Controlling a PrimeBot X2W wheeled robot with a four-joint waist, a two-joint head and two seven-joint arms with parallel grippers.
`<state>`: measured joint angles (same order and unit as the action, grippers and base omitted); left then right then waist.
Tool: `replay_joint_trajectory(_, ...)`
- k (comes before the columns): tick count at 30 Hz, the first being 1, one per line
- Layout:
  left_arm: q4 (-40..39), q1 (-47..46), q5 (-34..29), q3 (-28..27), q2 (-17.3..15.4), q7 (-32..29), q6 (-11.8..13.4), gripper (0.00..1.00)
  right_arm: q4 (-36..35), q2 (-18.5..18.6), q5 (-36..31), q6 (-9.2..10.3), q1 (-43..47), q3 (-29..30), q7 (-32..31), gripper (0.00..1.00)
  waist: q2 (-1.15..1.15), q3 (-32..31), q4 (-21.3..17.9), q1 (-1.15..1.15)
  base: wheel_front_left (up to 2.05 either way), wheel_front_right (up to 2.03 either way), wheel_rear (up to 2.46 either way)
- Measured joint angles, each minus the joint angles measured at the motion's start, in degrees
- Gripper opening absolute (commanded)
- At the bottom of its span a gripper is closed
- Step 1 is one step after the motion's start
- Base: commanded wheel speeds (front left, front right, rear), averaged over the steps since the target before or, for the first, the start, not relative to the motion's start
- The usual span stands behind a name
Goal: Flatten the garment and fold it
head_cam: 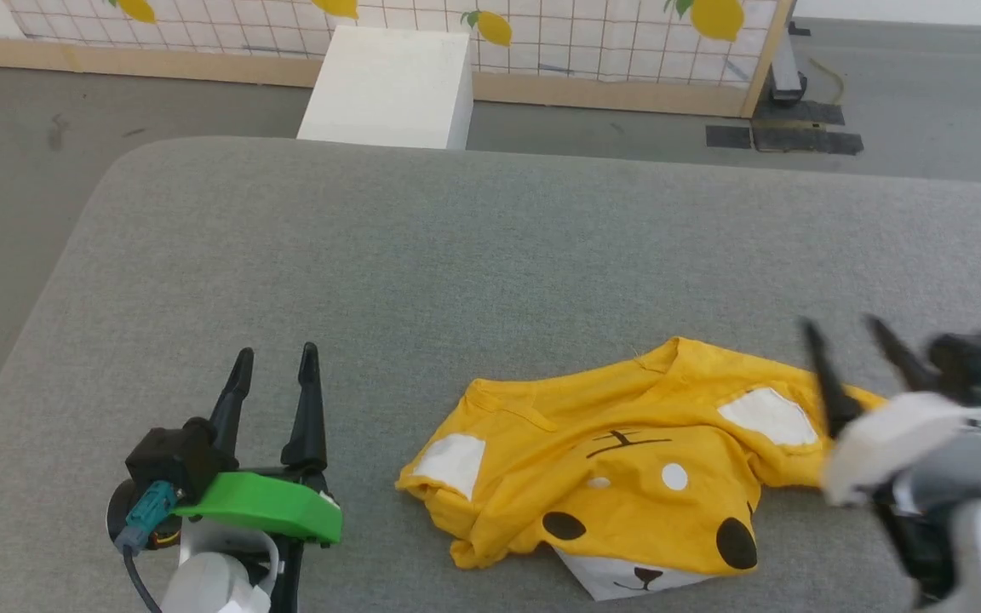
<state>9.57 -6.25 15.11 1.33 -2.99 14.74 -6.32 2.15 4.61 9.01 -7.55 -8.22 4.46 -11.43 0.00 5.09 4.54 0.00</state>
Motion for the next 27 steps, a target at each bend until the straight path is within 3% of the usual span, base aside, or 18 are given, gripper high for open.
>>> replay_joint_trajectory(2,-0.12,-0.02,0.00,0.01,0.00,0.00,-0.02,1.00,1.48,-0.36,-1.85,0.00,0.44,5.77,-2.22,1.00,0.00,0.51,-0.16,0.00,0.00,0.00,0.00)
replay_joint_trajectory(9,-0.23,-1.21,-0.09,0.02,0.00,-0.01,-0.20,1.00,9.93,-1.38,-5.30,-0.01,-2.52,16.62,-9.90,1.00,0.00,3.05,-0.51,0.00,0.00,0.00,0.00)
replay_joint_trajectory(18,-0.25,-2.92,-0.51,0.12,0.01,0.00,-0.27,1.00,19.25,-1.51,-8.18,0.00,-9.06,22.93,-21.04,1.00,0.00,6.25,0.16,0.00,0.00,0.00,0.00)
replay_joint_trajectory(22,-0.15,-2.93,-0.58,0.11,0.01,0.00,-0.56,1.00,19.60,-0.76,-7.79,0.00,-10.57,22.28,-25.59,0.00,0.00,6.74,0.50,0.00,0.00,0.00,0.00)
replay_joint_trajectory(27,0.56,-2.93,-0.63,0.82,0.01,0.00,-0.69,1.00,17.93,-1.19,-7.17,-0.01,-9.81,22.43,-24.29,0.00,0.00,5.95,0.50,0.00,0.00,0.00,0.00)
